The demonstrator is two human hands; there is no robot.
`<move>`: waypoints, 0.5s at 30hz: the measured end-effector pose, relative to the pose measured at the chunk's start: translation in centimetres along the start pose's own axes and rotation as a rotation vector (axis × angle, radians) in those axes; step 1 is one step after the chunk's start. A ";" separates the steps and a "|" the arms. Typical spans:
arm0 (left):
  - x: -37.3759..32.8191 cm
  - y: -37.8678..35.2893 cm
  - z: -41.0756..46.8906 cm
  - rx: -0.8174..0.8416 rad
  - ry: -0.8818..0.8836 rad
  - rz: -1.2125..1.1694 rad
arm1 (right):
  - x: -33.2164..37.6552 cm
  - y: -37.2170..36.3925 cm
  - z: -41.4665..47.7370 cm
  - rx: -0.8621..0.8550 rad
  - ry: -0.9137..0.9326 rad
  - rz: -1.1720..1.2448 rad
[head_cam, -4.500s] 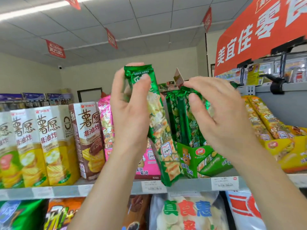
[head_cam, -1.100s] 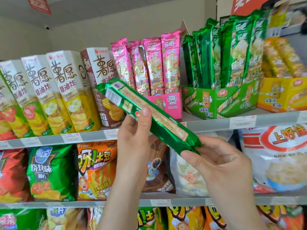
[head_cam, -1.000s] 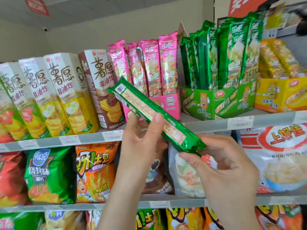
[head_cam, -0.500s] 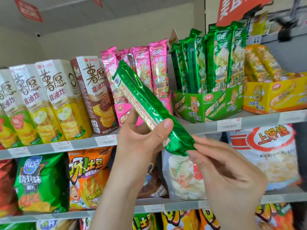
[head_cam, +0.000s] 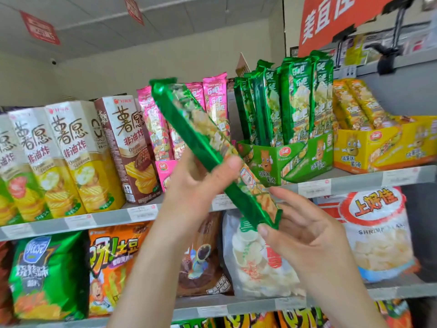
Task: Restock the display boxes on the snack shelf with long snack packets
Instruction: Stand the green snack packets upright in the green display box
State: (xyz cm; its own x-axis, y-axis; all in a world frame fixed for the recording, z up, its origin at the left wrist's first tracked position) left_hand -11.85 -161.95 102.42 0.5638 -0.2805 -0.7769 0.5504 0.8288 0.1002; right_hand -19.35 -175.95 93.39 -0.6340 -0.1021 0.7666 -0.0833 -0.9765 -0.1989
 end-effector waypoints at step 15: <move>-11.0 2.9 4.9 -0.083 -0.356 0.464 | 3.5 2.5 1.5 -0.254 0.228 -0.928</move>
State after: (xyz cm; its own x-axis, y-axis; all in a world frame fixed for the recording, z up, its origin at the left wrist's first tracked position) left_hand -13.44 -158.85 114.27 0.9140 -0.0128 -0.4055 0.1550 0.9347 0.3199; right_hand -20.59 -179.05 96.51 -0.3643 0.7483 0.5544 -0.7678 -0.5783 0.2759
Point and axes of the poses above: each hand's wrist, its own z-axis towards the middle knuckle, its own y-axis out of the back of the hand, x = y × z, the point moved 10 cm from there along z, towards the middle knuckle, and after that the axes turned 9 degrees about x, right-handed, at the moved point
